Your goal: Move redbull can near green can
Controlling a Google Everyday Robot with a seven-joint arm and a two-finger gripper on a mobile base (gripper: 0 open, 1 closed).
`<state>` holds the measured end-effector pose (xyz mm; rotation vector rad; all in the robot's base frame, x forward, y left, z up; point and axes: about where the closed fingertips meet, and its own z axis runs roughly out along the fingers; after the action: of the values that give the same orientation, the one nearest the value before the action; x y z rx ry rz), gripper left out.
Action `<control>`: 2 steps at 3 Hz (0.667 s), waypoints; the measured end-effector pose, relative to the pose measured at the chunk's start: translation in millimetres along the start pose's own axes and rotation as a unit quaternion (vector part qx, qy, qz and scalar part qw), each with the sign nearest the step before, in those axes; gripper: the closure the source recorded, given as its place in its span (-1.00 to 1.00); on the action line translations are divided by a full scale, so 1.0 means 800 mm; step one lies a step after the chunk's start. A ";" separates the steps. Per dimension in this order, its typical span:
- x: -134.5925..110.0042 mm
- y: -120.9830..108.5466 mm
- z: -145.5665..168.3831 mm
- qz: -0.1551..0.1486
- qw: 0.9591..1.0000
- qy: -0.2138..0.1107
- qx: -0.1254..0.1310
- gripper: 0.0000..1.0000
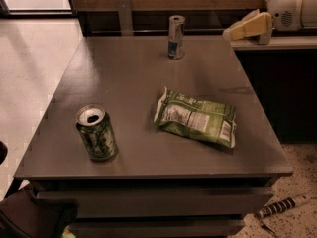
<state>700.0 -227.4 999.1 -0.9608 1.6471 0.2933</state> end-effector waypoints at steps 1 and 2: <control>0.012 -0.013 0.040 0.043 0.998 -0.052 -0.004 -1.00; 0.023 -0.018 0.056 0.068 0.994 -0.091 0.001 -1.00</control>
Offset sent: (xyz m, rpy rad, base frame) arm 0.0484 0.0040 -0.0437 0.3300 -0.0581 -0.0120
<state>741.7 -215.7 972.7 -0.7973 1.5475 0.4577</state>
